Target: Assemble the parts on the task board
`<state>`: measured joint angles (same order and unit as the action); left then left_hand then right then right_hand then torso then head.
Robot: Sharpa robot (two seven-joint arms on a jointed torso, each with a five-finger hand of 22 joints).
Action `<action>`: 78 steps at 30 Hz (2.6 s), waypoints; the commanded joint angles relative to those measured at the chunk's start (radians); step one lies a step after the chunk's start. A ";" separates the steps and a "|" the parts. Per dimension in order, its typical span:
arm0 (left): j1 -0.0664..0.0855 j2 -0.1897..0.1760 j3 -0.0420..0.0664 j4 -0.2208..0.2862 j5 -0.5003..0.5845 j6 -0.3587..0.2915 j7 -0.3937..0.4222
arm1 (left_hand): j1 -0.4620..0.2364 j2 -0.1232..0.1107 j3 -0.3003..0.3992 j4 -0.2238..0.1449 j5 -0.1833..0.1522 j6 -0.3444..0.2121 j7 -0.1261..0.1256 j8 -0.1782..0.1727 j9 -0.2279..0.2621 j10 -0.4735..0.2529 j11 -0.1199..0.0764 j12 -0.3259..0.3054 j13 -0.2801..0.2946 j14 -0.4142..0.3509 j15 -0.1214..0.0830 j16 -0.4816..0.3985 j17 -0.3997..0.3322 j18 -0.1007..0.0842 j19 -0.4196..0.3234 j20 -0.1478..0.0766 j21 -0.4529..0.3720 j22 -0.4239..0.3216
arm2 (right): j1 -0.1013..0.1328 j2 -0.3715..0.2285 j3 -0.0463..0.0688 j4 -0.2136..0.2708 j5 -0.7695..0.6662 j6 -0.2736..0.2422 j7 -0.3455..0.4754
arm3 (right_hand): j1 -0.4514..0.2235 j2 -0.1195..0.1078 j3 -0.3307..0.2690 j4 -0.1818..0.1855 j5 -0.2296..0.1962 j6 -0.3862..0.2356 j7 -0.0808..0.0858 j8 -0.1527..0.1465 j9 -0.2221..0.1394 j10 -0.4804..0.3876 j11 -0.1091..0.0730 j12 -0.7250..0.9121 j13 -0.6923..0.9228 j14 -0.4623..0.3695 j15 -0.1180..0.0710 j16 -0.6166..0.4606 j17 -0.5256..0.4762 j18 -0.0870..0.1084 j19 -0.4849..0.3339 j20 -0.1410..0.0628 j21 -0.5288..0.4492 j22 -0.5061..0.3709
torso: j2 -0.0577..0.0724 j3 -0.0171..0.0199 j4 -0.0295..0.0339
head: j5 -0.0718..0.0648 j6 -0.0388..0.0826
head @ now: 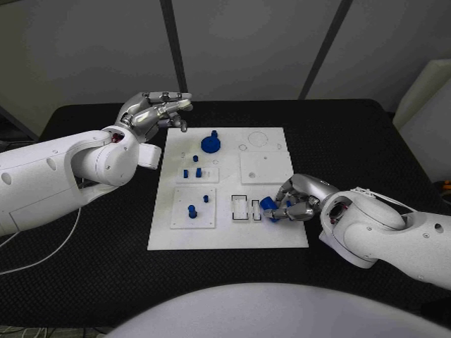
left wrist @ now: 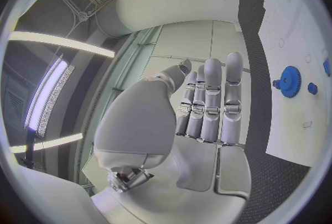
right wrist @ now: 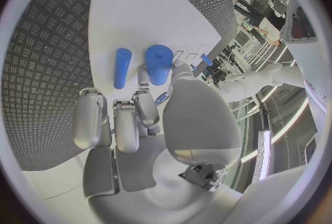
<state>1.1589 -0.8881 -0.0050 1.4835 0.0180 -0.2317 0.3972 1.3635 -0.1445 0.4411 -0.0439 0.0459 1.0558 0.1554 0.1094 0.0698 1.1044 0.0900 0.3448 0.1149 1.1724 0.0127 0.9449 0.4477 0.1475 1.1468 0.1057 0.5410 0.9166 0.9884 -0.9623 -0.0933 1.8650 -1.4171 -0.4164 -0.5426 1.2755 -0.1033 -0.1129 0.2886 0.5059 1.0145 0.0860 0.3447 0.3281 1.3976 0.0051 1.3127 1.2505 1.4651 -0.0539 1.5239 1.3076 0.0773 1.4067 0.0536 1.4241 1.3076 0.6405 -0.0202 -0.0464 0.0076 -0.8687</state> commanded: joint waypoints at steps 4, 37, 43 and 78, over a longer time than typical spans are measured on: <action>0.000 -0.001 0.001 0.000 0.002 0.009 0.007 | 0.000 0.011 -0.006 -0.002 0.003 -0.005 0.005 -0.002 -0.001 -0.009 -0.001 0.005 0.002 -0.006 -0.001 0.000 -0.001 0.035 0.000 0.003 -0.004 -0.001 | -0.006 -0.022 -0.005 0.025 -0.011 -0.069 -0.008 | 0.020 0.026 -0.003 -0.002 0.030 0.015 -0.014 0.020 0.016 0.020 -0.008 0.020 0.027 0.085 -0.010 0.007 0.156 -0.023 0.016 -0.003 0.010 0.032 | -0.001 0.0005 -0.0015 | 0.003 0.003; -0.002 0.009 0.001 -0.002 0.002 0.011 0.007 | 0.000 0.011 -0.006 -0.002 0.003 -0.005 0.005 -0.002 -0.001 -0.009 -0.001 0.005 0.002 -0.006 -0.001 0.000 -0.001 0.035 0.000 0.003 -0.004 -0.001 | -0.003 0.096 0.001 0.019 0.124 -0.110 0.014 | -0.072 0.079 -0.049 0.004 0.028 0.050 -0.037 0.058 0.065 0.032 -0.027 0.013 0.038 0.087 -0.026 0.011 0.169 -0.025 0.023 -0.017 0.017 0.046 | 0.001 -0.0013 -0.0004 | 0.021 0.012; -0.002 0.009 0.001 -0.001 0.002 0.012 0.007 | 0.000 0.011 -0.006 -0.002 0.003 -0.005 0.005 -0.002 -0.001 -0.009 -0.001 0.005 0.002 -0.006 -0.001 0.000 -0.001 0.035 0.000 0.003 -0.004 -0.001 | -0.003 0.117 0.001 0.001 0.124 -0.096 0.000 | -0.077 0.084 -0.054 0.003 0.024 0.058 -0.044 0.071 0.078 0.036 -0.032 0.014 0.043 0.088 -0.030 0.012 0.172 -0.026 0.024 -0.021 0.018 0.048 | 0.001 -0.0018 -0.0006 | 0.023 0.012; -0.002 0.001 0.001 0.002 0.002 0.012 0.008 | 0.000 0.011 -0.006 -0.002 0.003 -0.005 0.005 -0.002 -0.001 -0.009 -0.001 0.005 0.002 -0.006 -0.001 0.000 -0.001 0.035 0.000 0.003 -0.004 -0.001 | -0.003 0.114 0.001 0.009 0.080 -0.148 0.032 | -0.127 0.058 -0.073 -0.005 -0.146 0.021 -0.050 0.131 0.174 0.043 -0.038 0.006 0.063 0.089 -0.037 0.013 0.177 -0.026 0.023 -0.029 0.015 0.051 | 0.001 -0.0004 -0.0012 | 0.030 0.010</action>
<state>1.1555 -0.8861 -0.0049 1.4828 0.0184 -0.2305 0.3973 1.3635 -0.1445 0.4413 -0.0441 0.0459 1.0558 0.1554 0.1094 0.0698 1.1044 0.0900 0.3474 0.1150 1.1724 0.0127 0.9449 0.4476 0.1475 1.1468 0.1058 0.5404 0.9167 0.9845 -0.8445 -0.0927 1.8658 -1.3210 -0.5447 -0.5410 1.1353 -0.0445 -0.1919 0.2855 0.3541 1.0460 0.0356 0.4698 0.5003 1.4362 -0.0307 1.3202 1.3081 1.4649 -0.0827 1.5321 1.3080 0.0618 1.4297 0.0300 1.4397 1.3077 0.6412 -0.0208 -0.0477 0.0373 -0.8590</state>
